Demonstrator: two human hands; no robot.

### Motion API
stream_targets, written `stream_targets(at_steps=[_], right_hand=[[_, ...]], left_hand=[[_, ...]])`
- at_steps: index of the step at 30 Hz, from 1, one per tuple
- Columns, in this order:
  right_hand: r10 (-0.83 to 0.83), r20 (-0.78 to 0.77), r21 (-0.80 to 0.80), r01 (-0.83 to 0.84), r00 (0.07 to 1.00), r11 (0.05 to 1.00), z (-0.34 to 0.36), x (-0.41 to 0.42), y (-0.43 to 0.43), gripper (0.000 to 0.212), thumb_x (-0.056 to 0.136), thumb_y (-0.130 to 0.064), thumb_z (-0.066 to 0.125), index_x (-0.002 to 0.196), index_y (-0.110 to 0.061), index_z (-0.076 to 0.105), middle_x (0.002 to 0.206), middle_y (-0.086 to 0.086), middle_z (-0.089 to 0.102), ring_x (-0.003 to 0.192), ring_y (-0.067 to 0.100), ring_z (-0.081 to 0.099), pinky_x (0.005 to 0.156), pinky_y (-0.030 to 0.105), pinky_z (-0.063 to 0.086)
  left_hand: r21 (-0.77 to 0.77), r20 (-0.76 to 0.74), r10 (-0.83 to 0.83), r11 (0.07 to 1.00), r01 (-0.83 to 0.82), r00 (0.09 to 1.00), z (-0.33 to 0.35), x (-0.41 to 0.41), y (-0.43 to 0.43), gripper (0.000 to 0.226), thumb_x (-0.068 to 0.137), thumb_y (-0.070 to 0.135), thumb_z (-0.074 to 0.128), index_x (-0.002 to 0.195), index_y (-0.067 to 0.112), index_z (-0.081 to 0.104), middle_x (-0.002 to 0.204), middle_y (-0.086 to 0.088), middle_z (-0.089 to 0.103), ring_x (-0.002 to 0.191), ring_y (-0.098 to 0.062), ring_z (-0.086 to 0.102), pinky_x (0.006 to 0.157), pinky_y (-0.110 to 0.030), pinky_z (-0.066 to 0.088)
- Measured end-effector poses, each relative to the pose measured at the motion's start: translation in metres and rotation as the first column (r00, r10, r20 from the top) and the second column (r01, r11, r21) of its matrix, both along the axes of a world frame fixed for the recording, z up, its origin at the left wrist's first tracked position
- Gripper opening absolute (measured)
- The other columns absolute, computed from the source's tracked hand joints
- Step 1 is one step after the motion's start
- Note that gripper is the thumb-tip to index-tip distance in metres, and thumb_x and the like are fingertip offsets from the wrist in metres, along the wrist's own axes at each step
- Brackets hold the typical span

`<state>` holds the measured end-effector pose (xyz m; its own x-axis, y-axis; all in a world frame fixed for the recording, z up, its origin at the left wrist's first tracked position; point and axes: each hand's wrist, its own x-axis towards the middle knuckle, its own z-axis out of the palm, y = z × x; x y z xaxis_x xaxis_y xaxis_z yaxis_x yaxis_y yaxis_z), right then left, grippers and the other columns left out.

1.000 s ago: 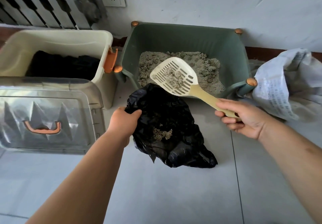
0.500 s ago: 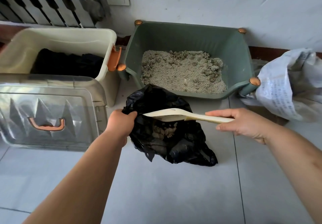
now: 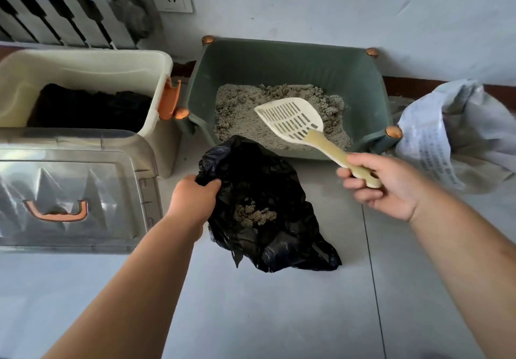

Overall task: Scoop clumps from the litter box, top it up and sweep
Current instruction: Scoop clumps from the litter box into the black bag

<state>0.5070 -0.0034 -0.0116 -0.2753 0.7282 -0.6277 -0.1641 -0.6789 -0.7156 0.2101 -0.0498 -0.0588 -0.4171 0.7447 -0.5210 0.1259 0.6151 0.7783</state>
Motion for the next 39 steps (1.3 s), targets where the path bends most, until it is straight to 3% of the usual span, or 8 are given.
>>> stream_targets(at_steps=[4,10,12,14,16,19,26,39], right_hand=[[-0.285,-0.367,-0.241,0.205,0.886,0.949,0.013,-0.036,0.021,0.02,0.095,-0.003,0.031,0.107,-0.001,0.047,0.068,0.007,0.043,0.042,0.007,0.043,0.027,0.012,0.026],[-0.597,-0.275,-0.39,0.48,0.754,0.786,0.006,-0.064,0.066,0.031,0.092,0.001,0.015,0.076,-0.009,0.039,0.054,0.01,0.046,0.029,0.014,0.043,0.025,0.015,0.024],[-0.598,-0.19,-0.355,0.514,0.779,0.781,-0.01,-0.065,0.076,0.034,0.094,0.001,0.015,0.092,-0.008,0.048,0.068,0.011,0.054,0.025,0.013,0.042,0.024,0.014,0.021],[-0.583,-0.119,-0.322,0.524,0.804,0.789,-0.029,-0.061,0.082,0.036,0.097,0.0,0.018,0.11,-0.007,0.051,0.055,0.009,0.058,0.023,0.009,0.038,0.024,0.014,0.019],[-0.574,-0.032,-0.29,0.542,0.818,0.789,-0.048,-0.057,0.086,0.028,0.1,-0.005,0.027,0.101,-0.012,0.053,0.046,0.0,0.049,0.024,0.006,0.036,0.024,0.014,0.018],[-0.521,0.099,-0.189,0.53,0.848,0.826,-0.074,-0.051,0.094,0.016,0.101,-0.023,0.044,0.11,-0.021,0.057,0.069,-0.002,0.044,0.028,0.001,0.037,0.025,0.013,0.018],[-0.571,0.181,-0.101,0.593,0.801,0.799,-0.093,-0.045,0.111,0.021,0.098,-0.036,0.051,0.086,-0.019,0.051,0.076,0.001,0.051,0.037,0.0,0.041,0.027,0.013,0.015],[-0.641,-0.068,-0.073,0.637,0.765,0.768,-0.109,-0.048,0.104,0.012,0.099,-0.025,0.05,0.095,-0.015,0.054,0.075,0.0,0.052,0.033,0.0,0.039,0.027,0.013,0.016]], left_hand=[[0.019,0.028,-0.003,1.0,0.003,1.0,0.002,0.005,0.003,0.021,0.096,0.022,0.062,0.11,0.007,0.063,0.096,-0.011,0.069,0.085,-0.026,0.067,0.059,-0.028,0.048],[0.036,0.041,-0.001,0.999,0.0,0.999,0.005,0.009,0.007,0.018,0.095,0.021,0.062,0.107,0.007,0.064,0.099,-0.015,0.071,0.09,-0.03,0.069,0.074,-0.037,0.056],[0.042,0.05,0.002,0.999,-0.004,0.999,0.006,0.008,0.009,0.01,0.095,0.02,0.062,0.097,0.01,0.064,0.099,-0.015,0.071,0.091,-0.031,0.069,0.079,-0.04,0.057],[0.052,0.056,0.01,0.999,-0.013,0.998,0.007,0.009,0.009,0.009,0.095,0.02,0.062,0.091,0.012,0.062,0.1,-0.017,0.072,0.093,-0.033,0.07,0.083,-0.045,0.058],[0.051,0.051,0.013,0.999,-0.015,0.999,0.007,0.008,0.011,0.009,0.095,0.021,0.062,0.09,0.013,0.062,0.1,-0.017,0.072,0.094,-0.033,0.07,0.086,-0.048,0.058],[0.062,0.067,0.022,0.998,-0.026,0.998,0.005,0.007,0.013,0.007,0.095,0.022,0.063,0.09,0.017,0.062,0.096,-0.011,0.072,0.09,-0.028,0.07,0.079,-0.04,0.058],[0.053,0.086,0.009,0.999,-0.013,0.996,-0.004,0.007,0.016,0.021,0.094,0.025,0.065,0.111,0.012,0.065,0.098,-0.007,0.074,0.09,-0.025,0.072,0.077,-0.037,0.059],[0.027,0.072,0.021,0.999,-0.023,0.997,-0.007,0.007,0.011,0.01,0.094,0.024,0.066,0.098,0.014,0.066,0.094,-0.008,0.076,0.089,-0.027,0.073,0.086,-0.046,0.06]])
